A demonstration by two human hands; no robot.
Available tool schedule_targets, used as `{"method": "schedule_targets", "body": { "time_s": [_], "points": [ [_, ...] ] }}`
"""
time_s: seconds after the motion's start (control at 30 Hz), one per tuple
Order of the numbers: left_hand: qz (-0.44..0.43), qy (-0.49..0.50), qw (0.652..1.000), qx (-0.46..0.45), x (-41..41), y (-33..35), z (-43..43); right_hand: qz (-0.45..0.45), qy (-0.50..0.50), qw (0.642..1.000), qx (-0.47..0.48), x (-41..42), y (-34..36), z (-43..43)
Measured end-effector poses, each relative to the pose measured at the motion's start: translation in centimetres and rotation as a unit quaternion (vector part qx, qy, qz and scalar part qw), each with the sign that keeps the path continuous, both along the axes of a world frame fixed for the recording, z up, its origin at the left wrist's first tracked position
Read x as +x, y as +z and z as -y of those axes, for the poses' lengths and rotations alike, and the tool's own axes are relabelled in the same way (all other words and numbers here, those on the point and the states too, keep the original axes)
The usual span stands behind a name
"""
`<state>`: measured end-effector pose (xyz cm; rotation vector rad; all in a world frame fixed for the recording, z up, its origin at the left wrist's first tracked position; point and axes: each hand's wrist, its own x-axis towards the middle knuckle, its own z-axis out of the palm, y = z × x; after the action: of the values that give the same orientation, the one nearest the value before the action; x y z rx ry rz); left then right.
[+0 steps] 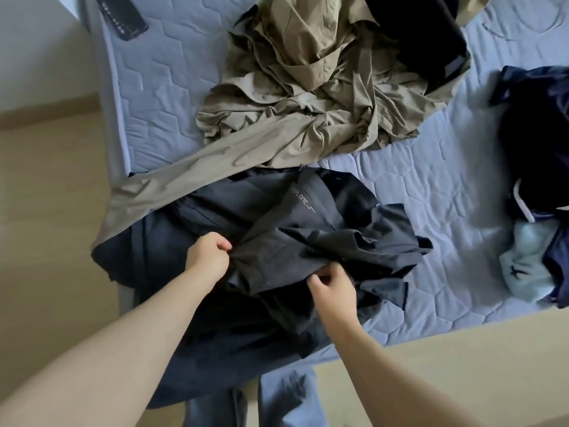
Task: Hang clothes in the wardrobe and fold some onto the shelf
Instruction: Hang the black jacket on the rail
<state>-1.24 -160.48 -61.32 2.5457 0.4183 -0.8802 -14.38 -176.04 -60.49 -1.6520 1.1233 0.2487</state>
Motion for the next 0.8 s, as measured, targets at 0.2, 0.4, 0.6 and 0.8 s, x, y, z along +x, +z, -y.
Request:
{"method": "schedule_targets", "body": {
  "time_s": [0.2,0.4,0.6,0.8],
  "points": [
    [0.03,0.135,0.989,0.056,0.1,0.2,-4.5,-0.076,-0.092,0.964,-0.239,2.9,1.9,2.2],
    [0.027,0.07,0.994,-0.076,-1.0,-0.1,-4.7,-0.155,0.349,0.885,-0.267,6.2,1.4,1.5],
    [0.038,-0.092,0.99,-0.097,-3.6,0.2,-3.8,-0.134,0.301,0.935,-0.133,5.1,1.4,-3.5],
    [0.043,-0.001,0.999,0.009,-4.1,2.7,-6.1,-0.096,0.212,0.972,-0.014,5.7,2.8,-6.3]
  ]
}}
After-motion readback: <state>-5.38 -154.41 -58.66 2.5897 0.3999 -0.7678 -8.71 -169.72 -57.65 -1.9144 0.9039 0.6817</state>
